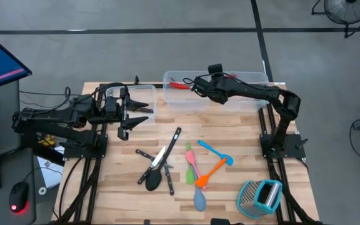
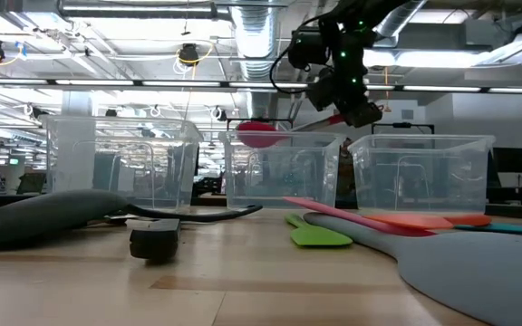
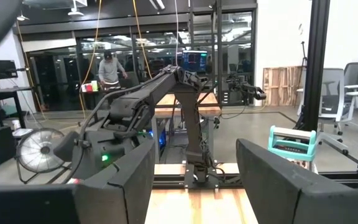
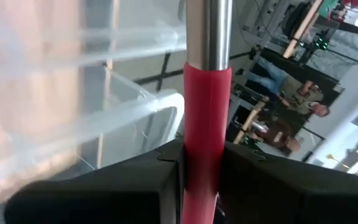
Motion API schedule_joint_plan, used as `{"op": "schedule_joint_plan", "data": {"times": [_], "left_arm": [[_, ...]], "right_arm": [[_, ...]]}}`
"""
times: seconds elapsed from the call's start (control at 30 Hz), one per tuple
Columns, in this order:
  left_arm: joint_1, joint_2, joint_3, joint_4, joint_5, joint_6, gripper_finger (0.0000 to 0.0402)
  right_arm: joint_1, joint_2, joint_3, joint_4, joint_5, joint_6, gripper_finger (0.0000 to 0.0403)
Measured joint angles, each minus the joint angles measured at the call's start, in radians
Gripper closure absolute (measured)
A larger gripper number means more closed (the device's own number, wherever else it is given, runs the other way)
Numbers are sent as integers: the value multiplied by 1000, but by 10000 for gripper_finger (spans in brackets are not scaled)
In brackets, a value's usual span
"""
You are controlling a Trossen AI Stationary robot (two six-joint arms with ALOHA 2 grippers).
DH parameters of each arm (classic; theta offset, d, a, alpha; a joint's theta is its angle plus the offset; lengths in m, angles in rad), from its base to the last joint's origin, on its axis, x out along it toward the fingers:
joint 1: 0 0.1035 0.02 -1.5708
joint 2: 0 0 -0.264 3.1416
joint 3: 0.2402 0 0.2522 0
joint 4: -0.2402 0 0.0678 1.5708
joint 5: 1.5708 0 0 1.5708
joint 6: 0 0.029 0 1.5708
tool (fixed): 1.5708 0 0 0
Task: Pick & Place Kitchen Items
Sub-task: Put the red serving spoon into the top middle transparent bin
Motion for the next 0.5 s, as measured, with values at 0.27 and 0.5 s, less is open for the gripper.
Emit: {"op": "schedule_joint_plan", "data": {"times": [0.27,0.5], "left_arm": [[0,0,0,0,-3,0,198],[0,0,0,1,-4,0,198]], "right_arm": [[-4,50,2,24,13,-12,352],[-8,112,31,17,18,-43,352]]}}
